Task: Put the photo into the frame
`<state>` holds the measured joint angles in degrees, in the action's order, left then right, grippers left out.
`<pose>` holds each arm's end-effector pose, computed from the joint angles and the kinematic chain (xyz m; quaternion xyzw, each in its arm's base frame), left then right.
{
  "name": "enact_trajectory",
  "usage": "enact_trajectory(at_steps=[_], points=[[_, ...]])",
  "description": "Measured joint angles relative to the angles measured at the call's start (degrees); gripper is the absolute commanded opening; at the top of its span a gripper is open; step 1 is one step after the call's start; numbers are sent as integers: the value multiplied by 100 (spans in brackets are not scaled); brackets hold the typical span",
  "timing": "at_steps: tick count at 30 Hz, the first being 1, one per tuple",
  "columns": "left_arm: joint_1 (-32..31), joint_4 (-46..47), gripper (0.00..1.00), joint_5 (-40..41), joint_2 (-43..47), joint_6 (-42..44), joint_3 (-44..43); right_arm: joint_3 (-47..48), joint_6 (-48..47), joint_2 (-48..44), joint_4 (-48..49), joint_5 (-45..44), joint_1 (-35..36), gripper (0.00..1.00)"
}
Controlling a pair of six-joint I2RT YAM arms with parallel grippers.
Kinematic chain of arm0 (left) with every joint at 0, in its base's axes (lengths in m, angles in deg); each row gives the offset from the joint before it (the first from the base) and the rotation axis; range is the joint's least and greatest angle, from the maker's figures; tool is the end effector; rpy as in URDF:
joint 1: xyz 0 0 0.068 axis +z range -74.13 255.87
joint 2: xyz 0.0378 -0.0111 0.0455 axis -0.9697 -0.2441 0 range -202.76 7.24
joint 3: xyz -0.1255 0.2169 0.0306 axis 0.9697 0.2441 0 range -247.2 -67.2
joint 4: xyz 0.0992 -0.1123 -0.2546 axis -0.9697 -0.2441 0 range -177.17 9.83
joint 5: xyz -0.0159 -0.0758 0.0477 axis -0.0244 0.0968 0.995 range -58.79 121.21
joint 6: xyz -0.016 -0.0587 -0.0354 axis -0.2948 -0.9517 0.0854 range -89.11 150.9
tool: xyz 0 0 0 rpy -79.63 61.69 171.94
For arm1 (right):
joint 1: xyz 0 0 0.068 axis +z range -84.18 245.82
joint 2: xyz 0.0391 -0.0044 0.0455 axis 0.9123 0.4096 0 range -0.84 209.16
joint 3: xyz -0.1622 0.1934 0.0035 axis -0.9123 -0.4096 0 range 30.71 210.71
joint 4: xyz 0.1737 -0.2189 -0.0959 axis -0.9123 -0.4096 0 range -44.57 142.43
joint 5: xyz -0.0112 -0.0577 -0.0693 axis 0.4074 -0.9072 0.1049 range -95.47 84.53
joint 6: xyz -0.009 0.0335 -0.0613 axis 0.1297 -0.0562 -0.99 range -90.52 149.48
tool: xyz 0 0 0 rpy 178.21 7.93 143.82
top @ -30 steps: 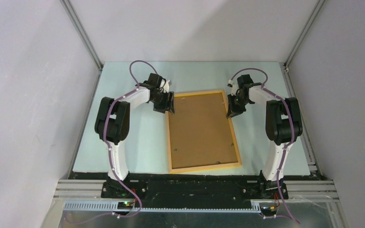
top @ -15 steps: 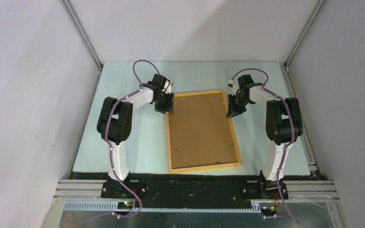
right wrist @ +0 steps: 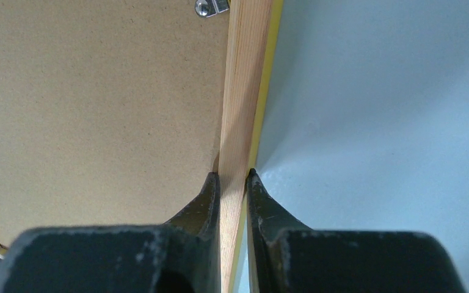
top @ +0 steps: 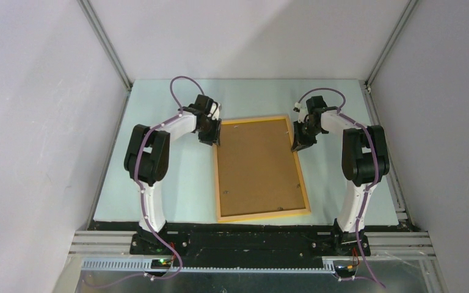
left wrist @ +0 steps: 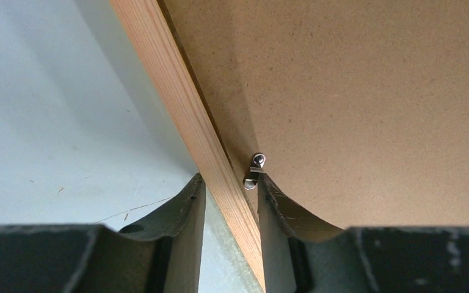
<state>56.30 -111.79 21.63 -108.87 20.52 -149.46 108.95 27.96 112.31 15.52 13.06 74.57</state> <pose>0.4188 -0.1590 0.1059 0.0958 0.9692 -0.1335 0.1834 0.4127 0.0821 0.1031 -0.1125 0.9684 0.1685 0.1456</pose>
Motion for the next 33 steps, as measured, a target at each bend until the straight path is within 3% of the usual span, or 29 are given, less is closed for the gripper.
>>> enact_trajectory(at_steps=[7, 19, 21, 24, 28, 33], points=[[24, -11, 1, -22, 11, 92, 0, -2, -2, -2, 2, 20, 0, 0], [26, -28, 0, -37, 37, 411, 0, -2, -20, -2, 2, 39, -15, 0], [26, -26, 5, -48, 37, 442, 0, -2, -20, 0, 2, 39, -15, 0], [26, -26, 27, -55, 37, 442, 0, -2, -20, 0, 2, 42, -15, 0], [57, -22, 49, -120, 39, 439, 0, -4, -22, 0, 2, 44, -24, 0], [133, 35, 67, -509, 66, 455, 46, -17, -15, 0, 22, 55, -28, 0]])
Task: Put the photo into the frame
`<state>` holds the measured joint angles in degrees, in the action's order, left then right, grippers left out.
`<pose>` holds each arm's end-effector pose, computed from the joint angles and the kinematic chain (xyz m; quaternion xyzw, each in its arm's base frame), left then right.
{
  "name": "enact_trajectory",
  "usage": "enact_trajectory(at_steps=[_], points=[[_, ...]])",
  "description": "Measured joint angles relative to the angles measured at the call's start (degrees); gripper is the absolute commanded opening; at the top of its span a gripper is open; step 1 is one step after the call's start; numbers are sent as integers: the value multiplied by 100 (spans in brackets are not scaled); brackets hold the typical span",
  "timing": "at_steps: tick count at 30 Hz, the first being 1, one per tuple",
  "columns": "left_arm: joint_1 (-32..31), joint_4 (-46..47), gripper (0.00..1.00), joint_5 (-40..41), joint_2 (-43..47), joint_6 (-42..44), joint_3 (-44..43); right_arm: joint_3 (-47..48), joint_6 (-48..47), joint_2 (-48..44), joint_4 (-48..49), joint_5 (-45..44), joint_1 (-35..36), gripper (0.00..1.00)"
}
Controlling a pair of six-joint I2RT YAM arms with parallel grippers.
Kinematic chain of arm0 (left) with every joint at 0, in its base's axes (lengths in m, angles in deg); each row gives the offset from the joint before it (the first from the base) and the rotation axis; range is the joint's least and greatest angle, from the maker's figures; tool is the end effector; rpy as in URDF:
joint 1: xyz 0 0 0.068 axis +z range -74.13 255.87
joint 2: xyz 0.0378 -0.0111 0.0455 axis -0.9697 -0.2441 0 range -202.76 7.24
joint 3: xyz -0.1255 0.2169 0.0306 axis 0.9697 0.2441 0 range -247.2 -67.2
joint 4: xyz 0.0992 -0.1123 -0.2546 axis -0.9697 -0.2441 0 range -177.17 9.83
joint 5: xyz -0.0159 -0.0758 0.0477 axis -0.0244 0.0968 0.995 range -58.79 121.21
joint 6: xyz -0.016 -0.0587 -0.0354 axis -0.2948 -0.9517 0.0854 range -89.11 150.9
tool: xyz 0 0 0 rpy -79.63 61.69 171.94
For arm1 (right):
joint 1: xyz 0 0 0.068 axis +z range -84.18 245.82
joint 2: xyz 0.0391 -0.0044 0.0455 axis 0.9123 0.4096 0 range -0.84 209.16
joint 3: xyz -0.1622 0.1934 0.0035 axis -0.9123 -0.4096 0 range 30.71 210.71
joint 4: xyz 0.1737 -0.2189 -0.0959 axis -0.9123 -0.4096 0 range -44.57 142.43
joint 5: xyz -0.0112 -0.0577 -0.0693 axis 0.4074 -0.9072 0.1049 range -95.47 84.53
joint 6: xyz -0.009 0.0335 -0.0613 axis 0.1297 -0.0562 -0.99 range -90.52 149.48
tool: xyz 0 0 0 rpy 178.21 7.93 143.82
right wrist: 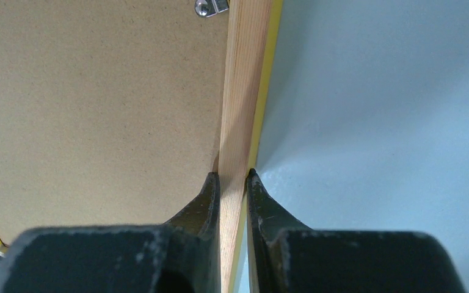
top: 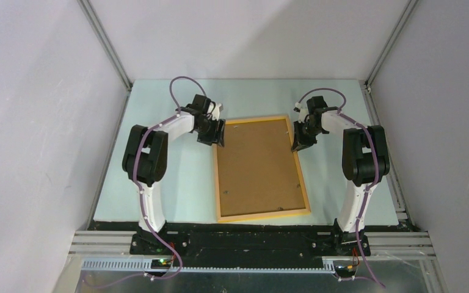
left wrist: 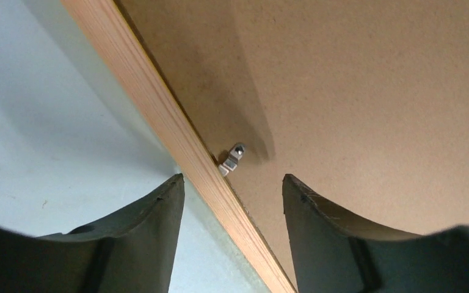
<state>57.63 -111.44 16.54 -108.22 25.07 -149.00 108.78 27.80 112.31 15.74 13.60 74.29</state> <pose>0.4195 -0.1536 0.1095 0.1323 0.9595 -0.1668 0.1845 0.4127 0.0806 0.1025 -0.1122 0.9676 0.1725 0.1463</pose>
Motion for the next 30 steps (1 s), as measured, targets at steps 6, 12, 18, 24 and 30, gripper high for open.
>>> enact_trajectory(at_steps=[6, 12, 18, 24, 30], points=[[136, 0, 73, -391, 339, 76, 369, -37, 131, -2, 44, 98, -68, 0], [177, -59, 74, -535, 758, 299, 798, -162, 450, -22, 197, 304, -199, 0], [157, -216, 74, -675, 1093, 632, 1200, -240, 697, -46, 295, 385, -262, 0], [-39, -319, 75, -704, 1235, 892, 1587, -356, 920, -70, 431, 527, -426, 0], [-374, -428, 75, -778, 1294, 1051, 1725, -490, 1172, -120, 555, 608, -844, 0]])
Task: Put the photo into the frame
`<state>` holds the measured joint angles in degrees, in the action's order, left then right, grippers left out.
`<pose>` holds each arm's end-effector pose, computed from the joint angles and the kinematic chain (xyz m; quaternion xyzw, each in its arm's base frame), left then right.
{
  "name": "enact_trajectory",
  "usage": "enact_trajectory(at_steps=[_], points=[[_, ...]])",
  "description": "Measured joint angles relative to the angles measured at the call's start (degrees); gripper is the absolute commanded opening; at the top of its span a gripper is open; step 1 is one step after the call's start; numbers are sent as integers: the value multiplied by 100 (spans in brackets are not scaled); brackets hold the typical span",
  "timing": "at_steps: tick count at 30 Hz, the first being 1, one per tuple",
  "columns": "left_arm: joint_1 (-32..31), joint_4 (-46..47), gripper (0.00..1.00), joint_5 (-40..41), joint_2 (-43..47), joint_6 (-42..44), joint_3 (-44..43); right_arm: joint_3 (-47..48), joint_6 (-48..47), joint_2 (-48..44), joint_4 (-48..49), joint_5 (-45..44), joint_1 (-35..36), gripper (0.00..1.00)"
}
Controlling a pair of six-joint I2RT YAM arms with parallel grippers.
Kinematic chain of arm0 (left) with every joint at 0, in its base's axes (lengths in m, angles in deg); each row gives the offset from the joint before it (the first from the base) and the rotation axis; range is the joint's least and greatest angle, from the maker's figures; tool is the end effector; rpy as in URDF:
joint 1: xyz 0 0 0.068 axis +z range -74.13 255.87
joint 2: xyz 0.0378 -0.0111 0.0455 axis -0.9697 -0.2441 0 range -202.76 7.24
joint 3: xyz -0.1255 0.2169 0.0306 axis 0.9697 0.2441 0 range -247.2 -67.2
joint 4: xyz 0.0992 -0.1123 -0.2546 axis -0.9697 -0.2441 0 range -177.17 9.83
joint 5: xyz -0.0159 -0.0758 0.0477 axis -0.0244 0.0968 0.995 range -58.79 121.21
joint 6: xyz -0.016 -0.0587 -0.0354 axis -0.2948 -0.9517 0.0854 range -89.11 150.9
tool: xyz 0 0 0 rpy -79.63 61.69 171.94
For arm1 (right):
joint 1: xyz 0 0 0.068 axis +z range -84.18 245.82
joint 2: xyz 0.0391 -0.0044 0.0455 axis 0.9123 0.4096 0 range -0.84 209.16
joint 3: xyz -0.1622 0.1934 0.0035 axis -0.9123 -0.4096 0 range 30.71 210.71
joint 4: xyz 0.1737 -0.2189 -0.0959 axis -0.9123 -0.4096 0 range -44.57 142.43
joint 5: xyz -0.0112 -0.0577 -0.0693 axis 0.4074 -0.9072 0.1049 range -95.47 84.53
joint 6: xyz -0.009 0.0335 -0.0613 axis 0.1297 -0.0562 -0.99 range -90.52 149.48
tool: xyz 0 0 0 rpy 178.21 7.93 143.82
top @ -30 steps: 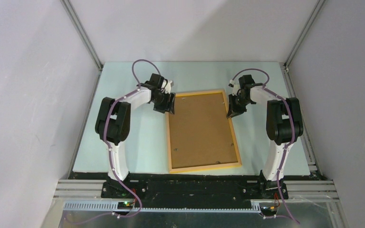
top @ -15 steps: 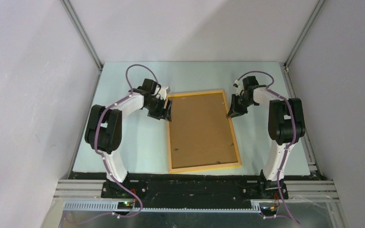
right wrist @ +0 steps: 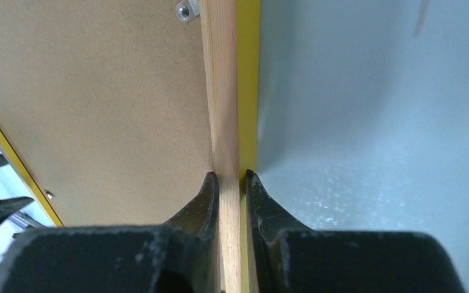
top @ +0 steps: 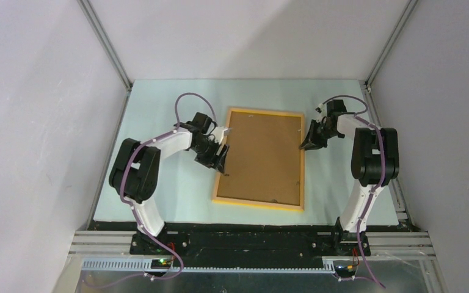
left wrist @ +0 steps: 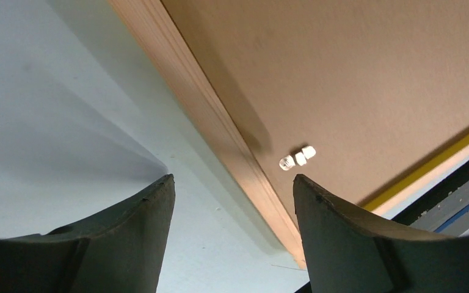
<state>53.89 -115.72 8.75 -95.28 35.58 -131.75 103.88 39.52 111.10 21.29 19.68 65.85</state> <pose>0.3322 -0.1578 0.1030 0.2510 0.9381 -0.2117 0.1100 0.4107 0.0248 0.0912 0.0460 0.9607 0.2285 0.1508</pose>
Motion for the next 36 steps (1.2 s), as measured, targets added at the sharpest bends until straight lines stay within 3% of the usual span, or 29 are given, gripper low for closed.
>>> enact_trajectory(at_steps=[21, 36], points=[[-208, -114, 71, 195, -619, -173, -802, -42, 68, -11, 57, 85, -192, 0], [-435, -35, 71, 699, -651, -328, -817, -63, 44, -11, 87, 186, -227, 0]])
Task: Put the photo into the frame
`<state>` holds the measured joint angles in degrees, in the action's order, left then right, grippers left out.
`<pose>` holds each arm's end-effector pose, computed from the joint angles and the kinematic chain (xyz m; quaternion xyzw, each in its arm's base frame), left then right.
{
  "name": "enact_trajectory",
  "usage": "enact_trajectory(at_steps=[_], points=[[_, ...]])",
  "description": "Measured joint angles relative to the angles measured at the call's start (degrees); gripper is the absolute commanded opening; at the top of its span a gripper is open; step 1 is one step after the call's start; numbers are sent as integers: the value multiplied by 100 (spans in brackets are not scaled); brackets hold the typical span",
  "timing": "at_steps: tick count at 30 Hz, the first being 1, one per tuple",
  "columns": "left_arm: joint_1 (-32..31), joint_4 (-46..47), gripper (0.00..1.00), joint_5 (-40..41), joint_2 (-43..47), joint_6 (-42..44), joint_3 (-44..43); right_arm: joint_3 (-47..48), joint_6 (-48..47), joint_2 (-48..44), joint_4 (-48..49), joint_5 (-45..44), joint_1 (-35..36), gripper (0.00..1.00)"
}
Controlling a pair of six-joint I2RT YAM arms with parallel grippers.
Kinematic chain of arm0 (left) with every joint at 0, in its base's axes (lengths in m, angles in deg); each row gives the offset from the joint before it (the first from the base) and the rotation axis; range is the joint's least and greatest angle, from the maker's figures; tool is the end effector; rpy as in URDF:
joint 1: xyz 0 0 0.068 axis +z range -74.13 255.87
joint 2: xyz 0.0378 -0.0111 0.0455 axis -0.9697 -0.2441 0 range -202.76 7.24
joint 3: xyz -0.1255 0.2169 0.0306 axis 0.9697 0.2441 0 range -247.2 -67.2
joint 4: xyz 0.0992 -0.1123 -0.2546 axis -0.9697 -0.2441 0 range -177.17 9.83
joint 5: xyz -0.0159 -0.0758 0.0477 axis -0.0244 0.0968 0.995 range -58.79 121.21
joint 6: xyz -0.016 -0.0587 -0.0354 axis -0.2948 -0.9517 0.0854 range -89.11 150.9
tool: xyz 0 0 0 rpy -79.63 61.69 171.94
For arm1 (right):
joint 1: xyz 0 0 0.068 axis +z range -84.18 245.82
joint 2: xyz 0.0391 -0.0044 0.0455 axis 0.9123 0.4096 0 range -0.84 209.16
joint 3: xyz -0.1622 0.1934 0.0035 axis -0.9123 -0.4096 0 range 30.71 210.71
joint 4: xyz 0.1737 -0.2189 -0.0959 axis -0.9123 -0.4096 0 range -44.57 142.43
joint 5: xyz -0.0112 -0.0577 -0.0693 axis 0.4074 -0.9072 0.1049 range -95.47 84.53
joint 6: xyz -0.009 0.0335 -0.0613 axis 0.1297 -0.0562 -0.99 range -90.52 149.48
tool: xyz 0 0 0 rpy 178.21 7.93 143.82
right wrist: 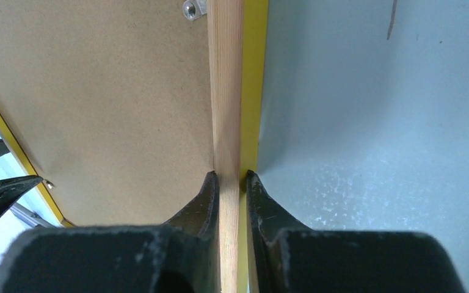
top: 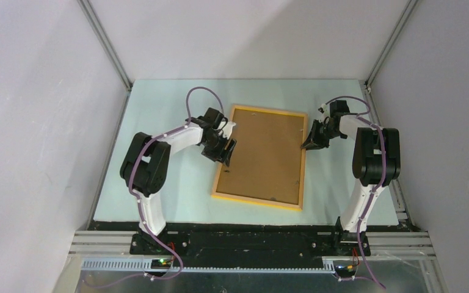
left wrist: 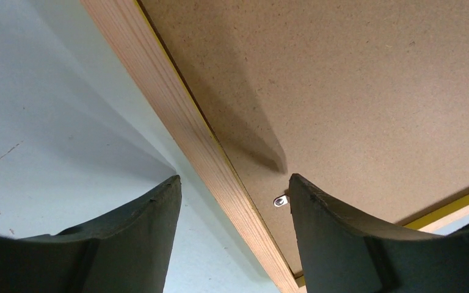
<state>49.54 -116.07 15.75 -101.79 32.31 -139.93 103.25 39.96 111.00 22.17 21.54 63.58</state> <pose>0.3523 -0.1915 0.1018 0.2549 0.9454 -0.1628 0.1210 0.4103 0.0102 0.0900 0.0649 0.9556 0.2416 0.1556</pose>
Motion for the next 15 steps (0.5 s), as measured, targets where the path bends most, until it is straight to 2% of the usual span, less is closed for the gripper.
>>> enact_trajectory(at_steps=[15], points=[[-345, 485, 71, 575, 402, 118, 570, -31, -13, 2, 39, 96, -48, 0]])
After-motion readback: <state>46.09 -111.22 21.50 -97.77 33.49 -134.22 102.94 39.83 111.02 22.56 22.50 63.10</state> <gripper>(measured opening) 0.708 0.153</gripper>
